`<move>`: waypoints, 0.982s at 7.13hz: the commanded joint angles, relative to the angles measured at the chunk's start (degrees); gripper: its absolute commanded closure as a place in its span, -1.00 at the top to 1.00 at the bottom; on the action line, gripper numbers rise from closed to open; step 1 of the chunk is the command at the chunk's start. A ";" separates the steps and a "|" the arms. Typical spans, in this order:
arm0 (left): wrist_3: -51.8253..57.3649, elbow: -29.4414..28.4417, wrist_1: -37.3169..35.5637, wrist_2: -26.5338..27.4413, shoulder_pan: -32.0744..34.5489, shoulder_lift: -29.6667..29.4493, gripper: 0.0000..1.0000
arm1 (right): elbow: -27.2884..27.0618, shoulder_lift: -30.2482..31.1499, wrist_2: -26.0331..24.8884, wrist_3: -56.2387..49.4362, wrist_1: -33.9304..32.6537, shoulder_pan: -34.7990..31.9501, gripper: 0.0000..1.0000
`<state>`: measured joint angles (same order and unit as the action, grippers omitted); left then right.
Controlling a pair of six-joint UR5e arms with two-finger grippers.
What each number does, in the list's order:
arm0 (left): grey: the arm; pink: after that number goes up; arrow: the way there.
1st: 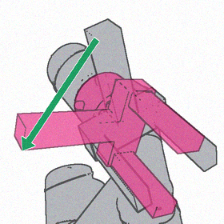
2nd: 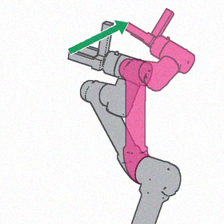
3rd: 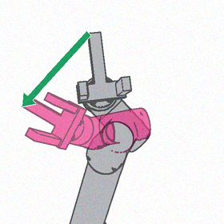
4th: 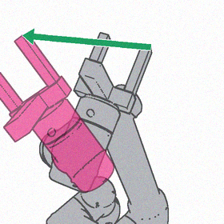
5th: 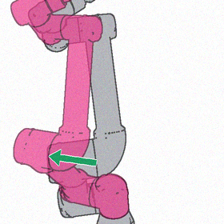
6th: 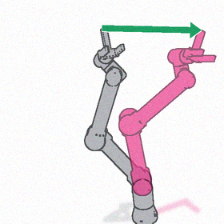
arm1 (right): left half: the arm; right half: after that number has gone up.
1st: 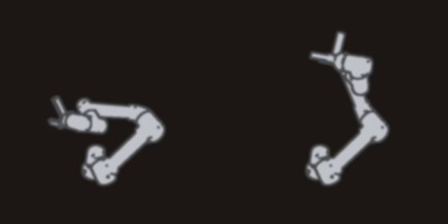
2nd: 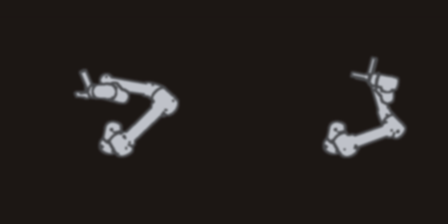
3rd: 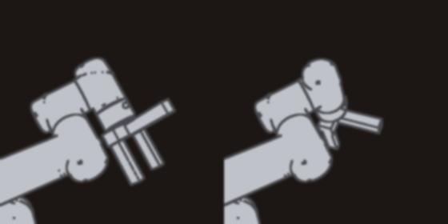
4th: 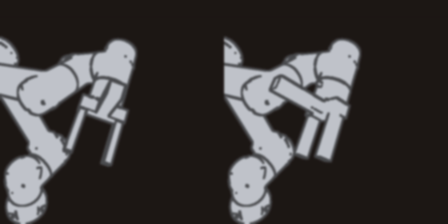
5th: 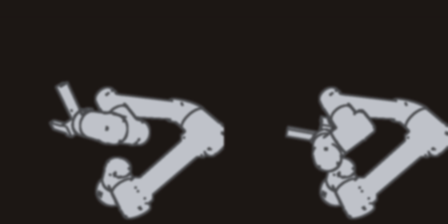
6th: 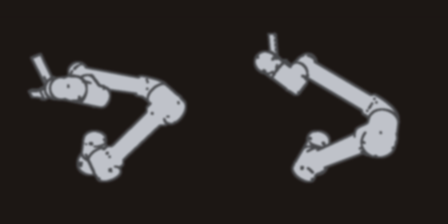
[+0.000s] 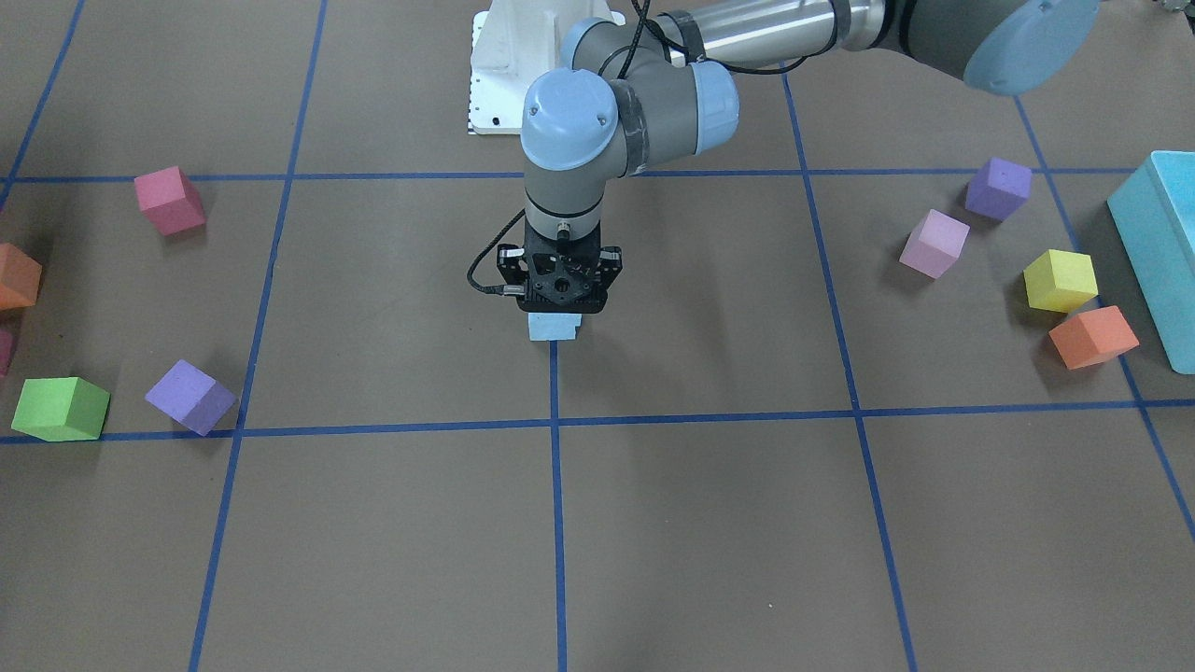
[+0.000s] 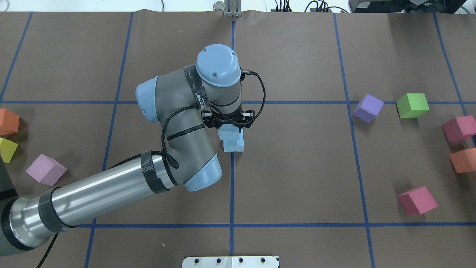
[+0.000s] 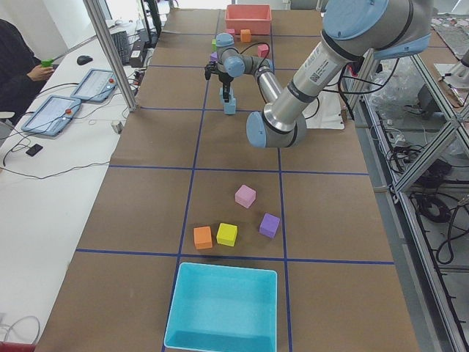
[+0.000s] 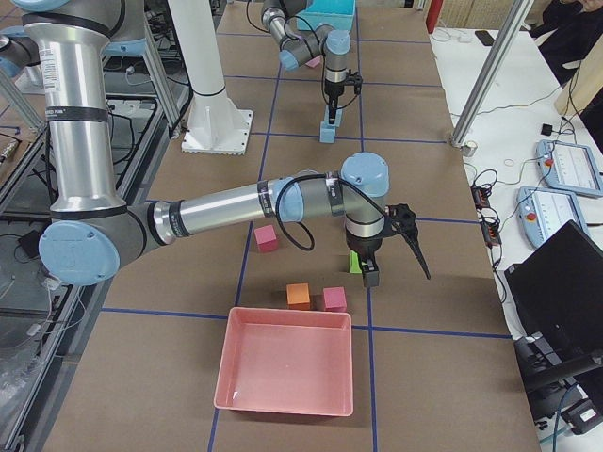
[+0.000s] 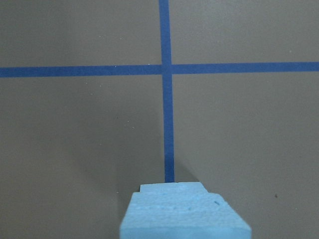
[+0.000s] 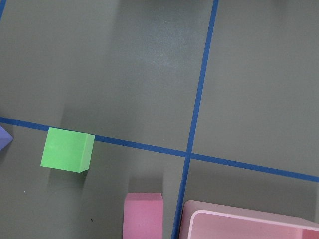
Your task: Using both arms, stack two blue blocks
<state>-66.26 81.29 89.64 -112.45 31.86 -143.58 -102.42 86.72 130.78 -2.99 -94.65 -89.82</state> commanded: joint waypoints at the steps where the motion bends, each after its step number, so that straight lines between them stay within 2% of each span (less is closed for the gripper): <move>1: -0.10 0.10 0.19 -0.13 -0.13 0.41 0.07 | 0.12 -0.24 0.00 0.00 -0.19 0.00 1.00; 5: -0.45 -0.08 0.63 0.04 -0.48 0.32 0.12 | 0.03 -0.24 0.00 0.00 -0.28 0.00 1.00; 7: -0.36 -0.08 0.71 2.32 -1.53 0.32 0.13 | -0.06 -0.24 0.00 0.00 -0.28 0.00 1.00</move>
<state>-66.67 81.24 90.30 -111.38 30.95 -143.29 -102.53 86.48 130.78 -2.99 -94.92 -89.82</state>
